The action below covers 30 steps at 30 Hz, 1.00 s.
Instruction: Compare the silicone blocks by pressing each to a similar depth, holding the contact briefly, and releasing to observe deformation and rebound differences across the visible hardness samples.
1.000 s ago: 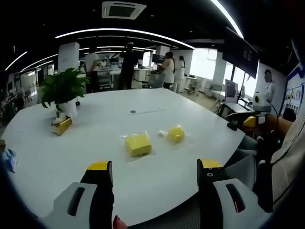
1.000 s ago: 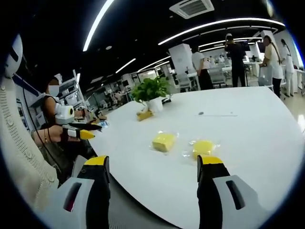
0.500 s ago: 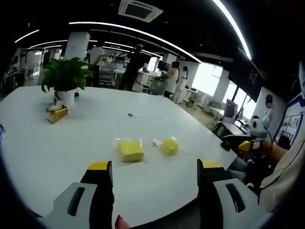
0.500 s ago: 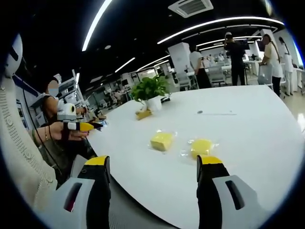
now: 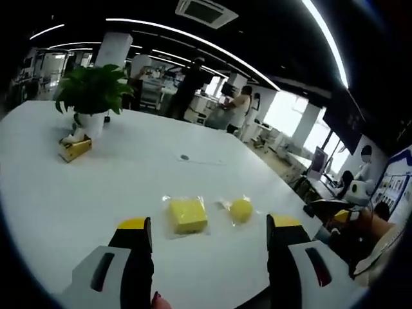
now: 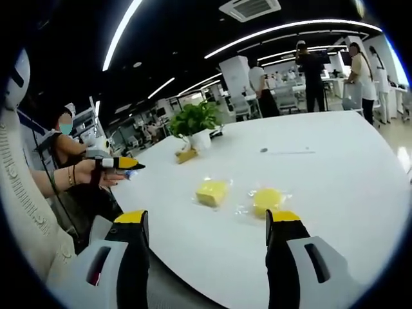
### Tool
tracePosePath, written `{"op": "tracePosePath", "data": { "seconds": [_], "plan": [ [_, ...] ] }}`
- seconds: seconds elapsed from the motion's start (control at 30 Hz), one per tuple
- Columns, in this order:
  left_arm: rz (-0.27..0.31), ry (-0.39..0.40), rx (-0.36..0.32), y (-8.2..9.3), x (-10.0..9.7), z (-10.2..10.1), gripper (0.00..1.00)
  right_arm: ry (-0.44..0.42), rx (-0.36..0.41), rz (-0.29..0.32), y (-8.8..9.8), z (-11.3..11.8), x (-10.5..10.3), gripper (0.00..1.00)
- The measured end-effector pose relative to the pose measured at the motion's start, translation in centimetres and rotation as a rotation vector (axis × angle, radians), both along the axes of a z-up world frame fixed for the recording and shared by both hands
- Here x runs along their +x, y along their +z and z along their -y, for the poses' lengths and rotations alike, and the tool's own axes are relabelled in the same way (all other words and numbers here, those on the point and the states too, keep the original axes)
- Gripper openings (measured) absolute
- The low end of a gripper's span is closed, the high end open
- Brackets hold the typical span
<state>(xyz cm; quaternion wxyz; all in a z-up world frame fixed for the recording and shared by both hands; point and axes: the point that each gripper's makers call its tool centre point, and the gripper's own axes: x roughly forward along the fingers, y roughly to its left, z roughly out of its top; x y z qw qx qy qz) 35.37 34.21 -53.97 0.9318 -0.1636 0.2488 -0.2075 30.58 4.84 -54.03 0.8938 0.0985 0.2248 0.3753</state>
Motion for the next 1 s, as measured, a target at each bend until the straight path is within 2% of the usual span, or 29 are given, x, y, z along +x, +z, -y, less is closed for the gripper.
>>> {"op": "tracePosePath", "data": {
  "seconds": [0.2,0.5,0.67,0.73,0.8,1.0],
  "plan": [
    [-0.06,-0.008,-0.031,-2.5,2.8,-0.3,0.72,-0.018,-0.009,-0.02,-0.5,0.0,1.0,0.68],
    [-0.12,0.004,-0.036,-5.7,7.0,1.1,0.7,-0.063,-0.023,-0.064,-2.1,0.7,2.9,0.67],
    [-0.149,0.002,-0.084,-7.3,9.4,1.8,0.71,-0.073,-0.029,-0.081,-2.6,0.7,3.8,0.67],
    [-0.157,0.037,-0.15,-7.5,10.5,1.8,0.71,-0.078,-0.032,-0.082,-2.7,0.6,4.2,0.67],
    [-0.154,0.051,-0.186,-7.7,11.3,1.7,0.72,-0.078,-0.026,-0.087,-2.8,0.6,4.6,0.67],
    [-0.179,0.033,-0.172,-10.8,13.1,1.8,0.72,-0.077,-0.043,-0.12,-3.8,0.6,5.5,0.67]
  ]
}}
